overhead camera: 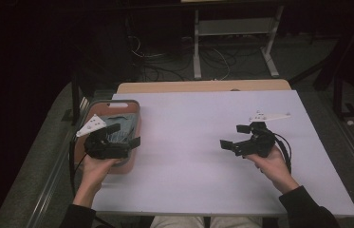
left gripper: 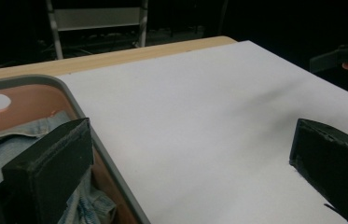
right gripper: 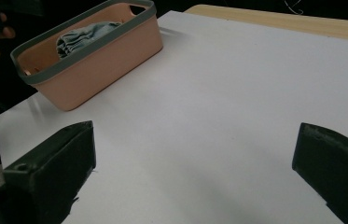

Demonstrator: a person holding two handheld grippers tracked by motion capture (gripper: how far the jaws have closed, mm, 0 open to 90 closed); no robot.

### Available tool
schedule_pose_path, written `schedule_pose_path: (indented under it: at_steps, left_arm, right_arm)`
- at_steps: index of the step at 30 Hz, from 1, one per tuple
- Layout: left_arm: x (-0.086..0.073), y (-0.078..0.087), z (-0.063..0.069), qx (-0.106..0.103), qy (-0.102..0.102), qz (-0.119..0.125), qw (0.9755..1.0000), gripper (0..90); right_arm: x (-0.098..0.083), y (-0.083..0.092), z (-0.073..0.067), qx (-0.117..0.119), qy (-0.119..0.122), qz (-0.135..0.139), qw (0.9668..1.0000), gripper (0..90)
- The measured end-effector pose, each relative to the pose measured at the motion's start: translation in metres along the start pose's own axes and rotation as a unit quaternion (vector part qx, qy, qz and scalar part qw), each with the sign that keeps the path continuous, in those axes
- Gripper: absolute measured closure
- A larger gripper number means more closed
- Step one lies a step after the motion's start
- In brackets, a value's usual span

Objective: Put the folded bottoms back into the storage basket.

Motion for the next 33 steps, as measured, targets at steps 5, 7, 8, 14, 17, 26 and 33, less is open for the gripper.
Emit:
schedule_pose_path:
  at_steps: [5, 7, 8, 14, 17, 26, 33]
  left_arm:
    - [-0.004, -0.004, 0.006, -0.007, -0.003, -0.001, 1.0000, 0.0]
    - [-0.006, -0.005, 0.009, -0.009, -0.004, -0.003, 0.9999, 0.0]
    - [-0.008, -0.006, 0.010, -0.010, -0.007, -0.006, 0.9999, 0.0]
    - [-0.016, -0.009, 0.016, -0.017, -0.012, -0.016, 0.9997, 0.0]
    - [-0.024, -0.012, 0.020, -0.021, -0.016, -0.026, 0.9993, 0.0]
    - [-0.048, -0.016, 0.032, -0.035, -0.034, -0.051, 0.9975, 0.0]
    - [-0.060, -0.020, 0.043, -0.040, -0.055, -0.064, 0.9956, 0.0]
  right_arm:
    - [-0.008, 0.008, 0.002, -0.003, 0.001, 0.004, 1.0000, 0.0]
    - [-0.011, 0.012, 0.003, -0.005, 0.000, 0.003, 1.0000, 0.0]
    - [-0.013, 0.013, 0.003, -0.006, 0.001, 0.004, 1.0000, 0.0]
    - [-0.023, 0.021, 0.006, -0.007, 0.002, 0.006, 1.0000, 0.0]
    - [-0.027, 0.025, 0.006, -0.007, 0.000, 0.006, 1.0000, 0.0]
    - [-0.042, 0.039, 0.011, -0.008, 0.003, 0.012, 0.9999, 0.0]
    - [-0.053, 0.050, 0.015, -0.007, 0.008, 0.021, 0.9997, 0.0]
Point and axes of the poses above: each handheld gripper's, and its own axes: y roughly backward along the jaws, x roughly out of its top, z roughly to its right, the point moved 10 cm from there along -y, roughly forward along the jaws, and after that the axes turned 7 degrees about y, right-handed, at the moved point
